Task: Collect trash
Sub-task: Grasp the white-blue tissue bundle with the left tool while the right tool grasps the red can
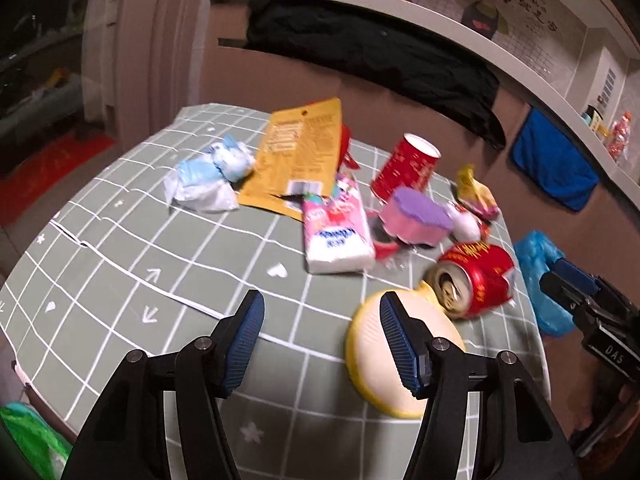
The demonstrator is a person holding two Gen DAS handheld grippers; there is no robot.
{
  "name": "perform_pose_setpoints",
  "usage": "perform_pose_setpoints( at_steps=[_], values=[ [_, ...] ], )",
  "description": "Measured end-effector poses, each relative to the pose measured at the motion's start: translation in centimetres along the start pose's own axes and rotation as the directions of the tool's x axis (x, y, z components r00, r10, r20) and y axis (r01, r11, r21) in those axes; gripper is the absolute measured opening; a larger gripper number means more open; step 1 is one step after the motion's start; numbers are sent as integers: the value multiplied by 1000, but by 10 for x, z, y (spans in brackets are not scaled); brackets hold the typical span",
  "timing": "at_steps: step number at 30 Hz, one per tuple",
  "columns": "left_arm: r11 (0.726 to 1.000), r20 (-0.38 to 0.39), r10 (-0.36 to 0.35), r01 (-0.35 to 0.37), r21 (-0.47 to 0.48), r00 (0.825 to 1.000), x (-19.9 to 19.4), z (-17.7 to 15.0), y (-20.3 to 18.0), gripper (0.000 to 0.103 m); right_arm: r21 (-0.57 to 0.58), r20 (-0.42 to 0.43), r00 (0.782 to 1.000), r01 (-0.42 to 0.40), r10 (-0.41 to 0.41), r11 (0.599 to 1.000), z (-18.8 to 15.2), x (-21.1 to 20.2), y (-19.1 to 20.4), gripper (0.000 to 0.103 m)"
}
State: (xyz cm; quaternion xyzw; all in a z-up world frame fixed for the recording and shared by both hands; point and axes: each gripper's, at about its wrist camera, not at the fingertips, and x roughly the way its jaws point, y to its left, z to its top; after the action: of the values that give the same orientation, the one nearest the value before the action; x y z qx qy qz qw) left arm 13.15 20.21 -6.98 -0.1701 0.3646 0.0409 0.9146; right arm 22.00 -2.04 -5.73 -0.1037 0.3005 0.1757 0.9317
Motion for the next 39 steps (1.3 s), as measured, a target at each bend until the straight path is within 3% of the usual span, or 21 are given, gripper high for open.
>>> perform_pose_setpoints(
  at_steps=[7,11,15,22,26,31,33,35,39],
  values=[
    [998,-35,-15,13,-58,999,10,-4,18,61,-66,-41,998,-50,48,997,16,40,41,59],
    [997,-11,-2,1,-74,1000,3,-4,32,61,-210,-66,996,41,-56,977,11,73,77,47],
    [995,19,19,-17,-95,1000,-3,1,51,61,-282,-79,987,113,-141,953,3,92,81,36],
    [995,66,18,-12,-96,998,9,42,78,61,-171,-72,994,68,-81,983,8,62,48,30],
    [996,85,72,-67,-55,994,35,81,86,61,-94,-78,996,31,-38,995,8,49,33,29],
    [994,14,104,-105,34,994,83,113,84,61,-45,-79,997,-18,15,999,8,42,25,29],
    [985,-31,163,-161,56,986,104,119,83,61,-47,-82,996,-24,20,999,7,43,25,29],
    [982,-52,189,-186,44,981,121,123,86,61,-58,-82,996,-27,22,998,7,43,27,29],
    [987,-118,155,-159,-31,981,143,124,97,56,-81,-90,995,-42,34,996,7,44,31,29]
  ],
)
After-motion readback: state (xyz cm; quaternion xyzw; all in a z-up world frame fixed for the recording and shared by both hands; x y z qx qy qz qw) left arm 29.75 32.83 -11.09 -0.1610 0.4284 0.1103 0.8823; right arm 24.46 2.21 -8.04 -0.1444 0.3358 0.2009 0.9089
